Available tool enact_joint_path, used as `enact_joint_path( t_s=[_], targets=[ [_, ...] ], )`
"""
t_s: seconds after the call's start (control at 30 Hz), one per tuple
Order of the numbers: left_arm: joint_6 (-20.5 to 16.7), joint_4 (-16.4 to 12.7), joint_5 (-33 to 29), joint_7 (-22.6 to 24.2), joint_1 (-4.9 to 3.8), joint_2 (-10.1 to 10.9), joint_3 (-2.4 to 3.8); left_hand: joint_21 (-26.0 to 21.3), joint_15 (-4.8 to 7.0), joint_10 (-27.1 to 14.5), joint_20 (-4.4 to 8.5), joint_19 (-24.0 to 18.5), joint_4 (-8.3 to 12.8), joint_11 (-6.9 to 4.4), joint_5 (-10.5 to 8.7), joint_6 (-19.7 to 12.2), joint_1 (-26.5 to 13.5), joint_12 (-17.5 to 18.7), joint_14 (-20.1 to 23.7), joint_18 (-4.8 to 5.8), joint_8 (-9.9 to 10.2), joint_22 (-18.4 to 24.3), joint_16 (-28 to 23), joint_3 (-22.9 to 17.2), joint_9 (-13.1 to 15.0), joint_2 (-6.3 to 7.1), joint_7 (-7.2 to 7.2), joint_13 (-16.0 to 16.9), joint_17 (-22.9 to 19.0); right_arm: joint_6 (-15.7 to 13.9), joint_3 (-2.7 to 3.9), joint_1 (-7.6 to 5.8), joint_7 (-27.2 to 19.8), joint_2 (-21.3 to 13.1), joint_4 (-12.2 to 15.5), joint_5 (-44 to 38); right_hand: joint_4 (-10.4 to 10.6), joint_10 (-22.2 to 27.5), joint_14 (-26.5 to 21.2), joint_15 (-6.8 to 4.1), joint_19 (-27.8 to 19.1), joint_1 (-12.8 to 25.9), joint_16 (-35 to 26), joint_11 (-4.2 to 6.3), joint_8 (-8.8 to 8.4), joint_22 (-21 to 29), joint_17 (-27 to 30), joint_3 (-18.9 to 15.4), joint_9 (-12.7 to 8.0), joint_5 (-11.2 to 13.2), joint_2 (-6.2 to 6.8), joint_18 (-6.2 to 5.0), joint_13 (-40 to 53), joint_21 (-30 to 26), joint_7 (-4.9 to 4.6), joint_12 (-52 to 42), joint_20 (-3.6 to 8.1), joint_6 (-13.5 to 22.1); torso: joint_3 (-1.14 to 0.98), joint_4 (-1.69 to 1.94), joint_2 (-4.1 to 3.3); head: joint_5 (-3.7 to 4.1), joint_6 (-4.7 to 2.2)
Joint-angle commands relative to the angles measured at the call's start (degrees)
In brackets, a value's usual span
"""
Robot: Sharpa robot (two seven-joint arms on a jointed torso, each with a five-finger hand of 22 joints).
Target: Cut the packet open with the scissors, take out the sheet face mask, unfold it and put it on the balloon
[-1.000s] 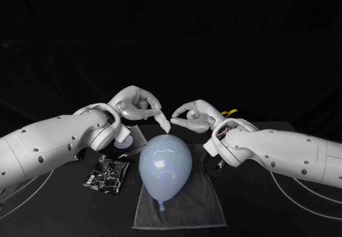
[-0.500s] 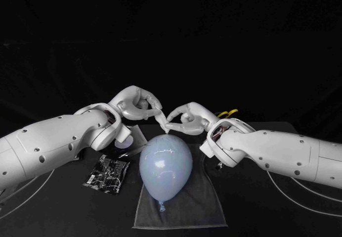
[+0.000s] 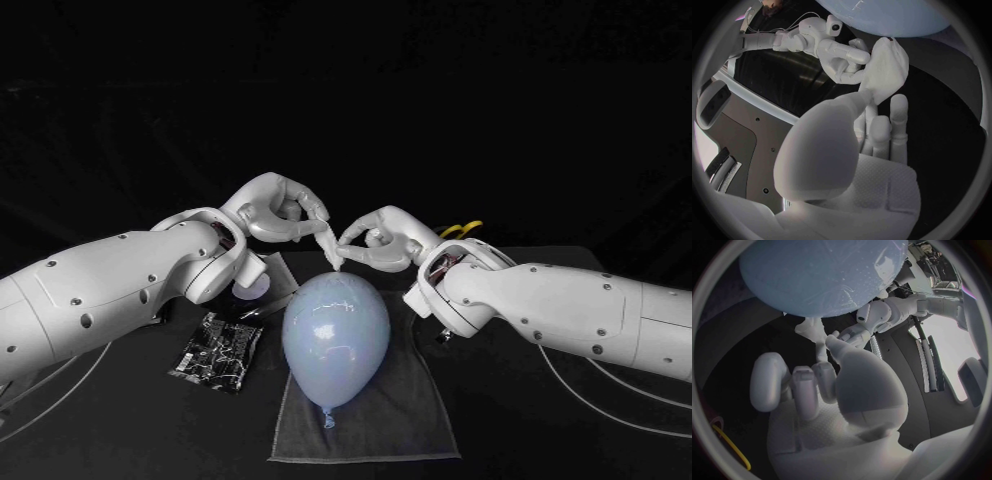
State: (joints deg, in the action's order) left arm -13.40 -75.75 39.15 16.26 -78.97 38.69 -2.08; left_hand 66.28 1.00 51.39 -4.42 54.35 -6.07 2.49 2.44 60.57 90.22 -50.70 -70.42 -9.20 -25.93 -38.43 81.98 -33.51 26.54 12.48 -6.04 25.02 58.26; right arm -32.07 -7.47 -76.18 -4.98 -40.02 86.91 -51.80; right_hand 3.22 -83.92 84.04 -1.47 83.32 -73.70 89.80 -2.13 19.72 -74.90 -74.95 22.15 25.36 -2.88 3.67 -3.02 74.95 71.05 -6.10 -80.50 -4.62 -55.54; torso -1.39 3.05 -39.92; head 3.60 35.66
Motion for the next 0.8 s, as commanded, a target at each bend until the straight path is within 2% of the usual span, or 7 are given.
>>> enact_joint_path(
  t_s=[0.03,0.27,0.5,0.8],
  targets=[
    [0.78,-0.17,0.03,0.31,-0.1,-0.15,0.05,0.4,-0.17,-0.25,-0.18,-0.4,0.1,0.02,0.29,-0.21,-0.09,-0.37,-0.21,-0.99,-0.18,-0.05,0.06,-0.33,0.04,-0.7,-0.04,0.07,0.05,-1.53,0.04,0.02,0.01,0.19,-0.07,-0.74,0.06,-0.46,5.96,-0.58,0.35,-0.56,0.2,0.57,0.39,-10.44,-15.05,0.34,0.16,0.12,-0.04,-0.52,9.28,0.34,0.21,-0.42,0.41,-0.64,0.01,-0.02,0.02,0.11,-0.01],
    [0.85,-0.25,-0.01,0.22,-0.1,-0.13,0.05,0.4,-0.17,-0.25,-0.18,-0.4,0.1,0.02,0.29,-0.21,-0.09,-0.37,-0.21,-0.99,-0.18,-0.05,0.06,-0.33,0.04,-0.7,-0.04,0.07,0.05,-2.45,0.04,0.03,0.43,0.32,-0.09,-1.0,0.04,-0.56,5.96,-0.79,0.41,-0.6,0.2,0.81,0.66,-10.47,-15.05,0.2,0.29,0.12,-0.03,-0.49,9.34,0.49,0.47,-0.52,0.6,-1.11,-0.01,0.03,0.01,0.16,-0.03],
    [0.86,-0.18,-0.03,-0.28,-0.12,-0.12,0.05,0.41,-0.18,-0.26,-0.19,-0.44,0.23,0.03,0.29,-0.25,-0.26,-0.4,-0.17,-0.99,-0.23,-0.04,0.03,-0.46,0.1,-0.71,-0.05,0.08,-0.01,-2.94,0.04,0.04,1.06,0.31,0.14,-1.83,0.29,-0.35,5.96,-0.96,0.28,0.08,0.2,0.87,0.52,-10.36,-15.05,-0.83,0.26,0.12,1.09,-0.55,9.1,0.08,0.44,-0.14,0.86,-0.94,0.01,0.01,0.04,0.13,-0.04],
    [0.7,0.11,-0.31,-1.57,-0.14,-0.18,0.05,0.5,-0.21,-0.28,-0.22,-0.34,0.32,0.07,0.29,-0.3,-0.6,-0.44,-0.26,-0.96,-0.3,-0.22,0.06,-0.64,0.18,-0.74,-0.09,0.09,0.13,-3.04,0.04,0.16,3.9,0.14,0.99,-6.6,1.35,1.11,5.96,-0.14,-0.44,2.36,0.2,-0.17,-1.08,-9.9,-15.05,-4.6,-0.42,0.13,5.1,-0.78,7.89,-1.74,-0.78,1.92,0.46,1.21,0.01,-0.03,0.03,0.07,-0.11]
  ],
)
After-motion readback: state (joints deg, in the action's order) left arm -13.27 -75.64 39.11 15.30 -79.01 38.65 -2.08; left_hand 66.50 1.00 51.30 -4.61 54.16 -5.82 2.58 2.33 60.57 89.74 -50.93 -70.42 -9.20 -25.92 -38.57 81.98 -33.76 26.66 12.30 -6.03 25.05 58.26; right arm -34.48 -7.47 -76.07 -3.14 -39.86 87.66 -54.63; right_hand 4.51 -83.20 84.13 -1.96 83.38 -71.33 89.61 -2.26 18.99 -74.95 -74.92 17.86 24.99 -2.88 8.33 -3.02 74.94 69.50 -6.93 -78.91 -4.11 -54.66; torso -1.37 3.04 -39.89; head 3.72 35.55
